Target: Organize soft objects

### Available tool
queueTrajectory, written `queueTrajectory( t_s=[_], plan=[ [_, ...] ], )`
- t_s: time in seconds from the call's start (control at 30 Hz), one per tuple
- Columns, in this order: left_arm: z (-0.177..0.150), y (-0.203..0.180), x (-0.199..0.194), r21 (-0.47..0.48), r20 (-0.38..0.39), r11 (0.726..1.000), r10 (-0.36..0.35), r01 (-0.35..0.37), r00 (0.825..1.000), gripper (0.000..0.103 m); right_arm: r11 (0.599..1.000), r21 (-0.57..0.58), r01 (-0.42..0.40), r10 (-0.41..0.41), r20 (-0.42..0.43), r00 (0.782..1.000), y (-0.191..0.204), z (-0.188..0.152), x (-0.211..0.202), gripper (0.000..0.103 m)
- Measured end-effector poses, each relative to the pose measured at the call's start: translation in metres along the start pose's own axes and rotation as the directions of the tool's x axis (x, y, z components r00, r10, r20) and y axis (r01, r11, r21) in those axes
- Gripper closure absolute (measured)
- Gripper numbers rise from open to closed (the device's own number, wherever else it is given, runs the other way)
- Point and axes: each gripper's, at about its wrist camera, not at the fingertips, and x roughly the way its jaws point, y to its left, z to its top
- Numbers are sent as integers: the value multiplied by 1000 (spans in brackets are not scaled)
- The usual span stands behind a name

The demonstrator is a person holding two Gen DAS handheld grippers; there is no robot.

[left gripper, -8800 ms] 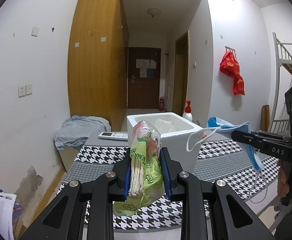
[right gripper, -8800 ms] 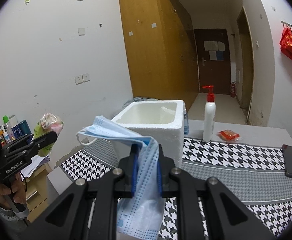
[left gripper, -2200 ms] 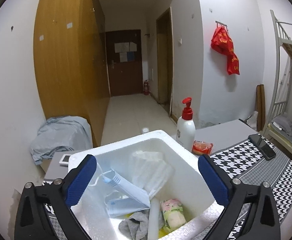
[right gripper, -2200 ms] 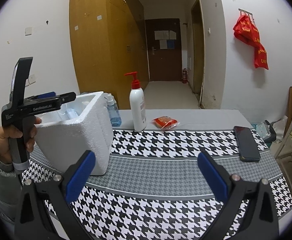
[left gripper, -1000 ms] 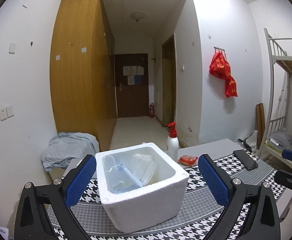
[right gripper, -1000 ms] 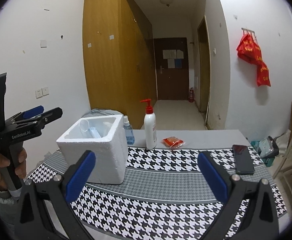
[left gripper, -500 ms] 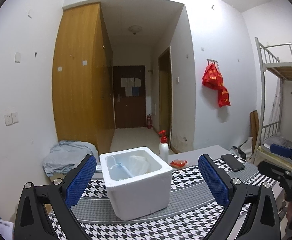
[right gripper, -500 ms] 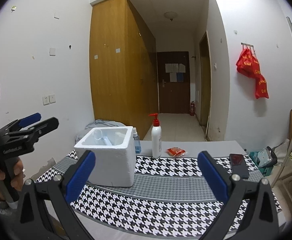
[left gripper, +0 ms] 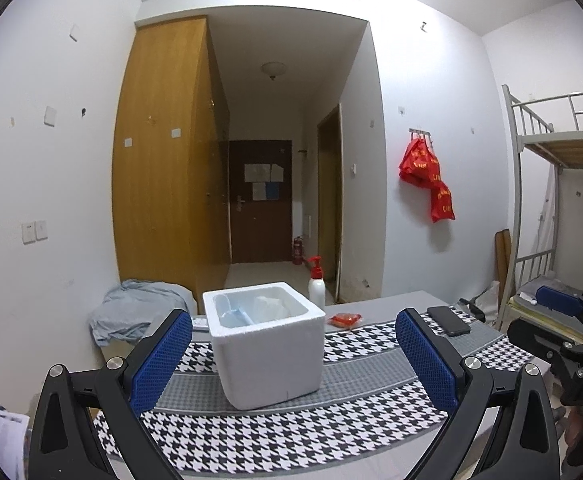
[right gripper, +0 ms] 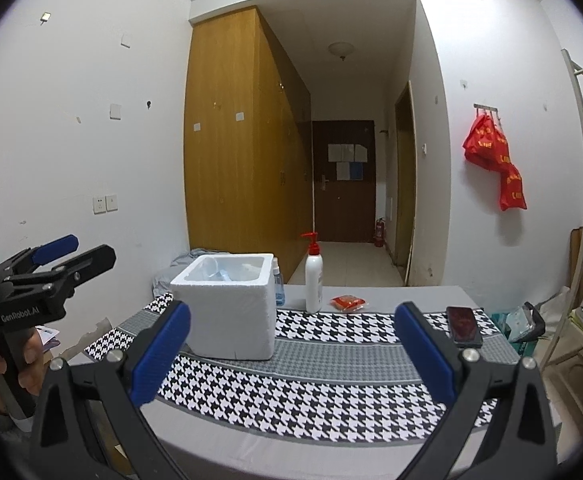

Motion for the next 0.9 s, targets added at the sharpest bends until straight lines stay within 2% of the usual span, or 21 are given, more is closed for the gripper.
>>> queueTrajectory(
  t_s=[0.27, 0.43, 0.8, 0.9],
  plan=[
    [-12, -2, -26, -8, 28, 1000, -24, 24, 999, 1, 1000, 2, -9, 9, 16, 1000, 6, -13, -16, 0],
    [-23, -3, -36, -15, 57, 1000, -14, 15, 998, 1, 1000, -6, 3, -3, 23, 1000, 12, -22, -24, 0],
    [-64, -2, -43, -50, 43, 998, -41, 43, 998, 1, 1000, 9, 20, -20, 14, 1000, 16, -50, -33, 0],
    [-73, -1, -43, -56, 33, 998, -30, 32, 999, 1, 999, 1, 40, -40, 17, 999, 19, -55, -33, 0]
  ],
)
